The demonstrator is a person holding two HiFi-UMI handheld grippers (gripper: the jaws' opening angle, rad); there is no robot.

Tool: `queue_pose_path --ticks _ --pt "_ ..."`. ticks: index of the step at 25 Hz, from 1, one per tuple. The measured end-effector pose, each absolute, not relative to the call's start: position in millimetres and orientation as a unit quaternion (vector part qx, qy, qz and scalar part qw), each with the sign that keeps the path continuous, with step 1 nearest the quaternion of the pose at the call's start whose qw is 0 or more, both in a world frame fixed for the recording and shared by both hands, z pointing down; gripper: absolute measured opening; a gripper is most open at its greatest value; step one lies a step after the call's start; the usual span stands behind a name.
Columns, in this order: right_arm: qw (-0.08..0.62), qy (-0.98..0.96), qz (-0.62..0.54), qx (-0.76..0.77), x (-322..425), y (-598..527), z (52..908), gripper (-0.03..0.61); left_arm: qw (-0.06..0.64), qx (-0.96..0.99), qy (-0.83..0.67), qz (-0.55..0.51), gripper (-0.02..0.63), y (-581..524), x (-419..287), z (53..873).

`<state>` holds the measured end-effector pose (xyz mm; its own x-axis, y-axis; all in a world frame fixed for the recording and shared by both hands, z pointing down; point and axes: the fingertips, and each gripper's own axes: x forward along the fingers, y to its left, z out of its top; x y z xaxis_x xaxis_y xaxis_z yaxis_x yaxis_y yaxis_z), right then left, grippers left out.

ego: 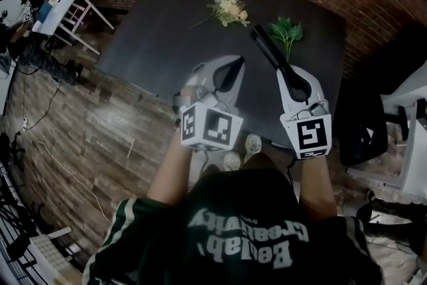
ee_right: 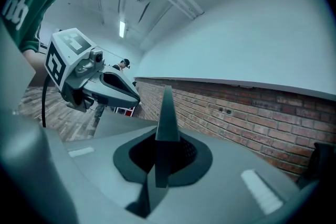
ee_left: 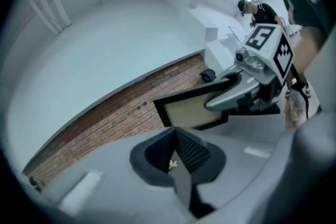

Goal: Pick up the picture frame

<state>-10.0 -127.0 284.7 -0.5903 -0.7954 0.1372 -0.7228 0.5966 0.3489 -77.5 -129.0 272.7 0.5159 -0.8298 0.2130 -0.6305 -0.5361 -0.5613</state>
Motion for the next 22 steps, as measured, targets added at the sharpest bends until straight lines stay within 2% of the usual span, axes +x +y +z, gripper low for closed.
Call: queue_pose_path --ticks 22 --pt "0.124 -0.877 -0.139 0.442 -10 -95 279 0.021 0.234 -0.844 0.426 -0.228 0.003 -99 -79 266"
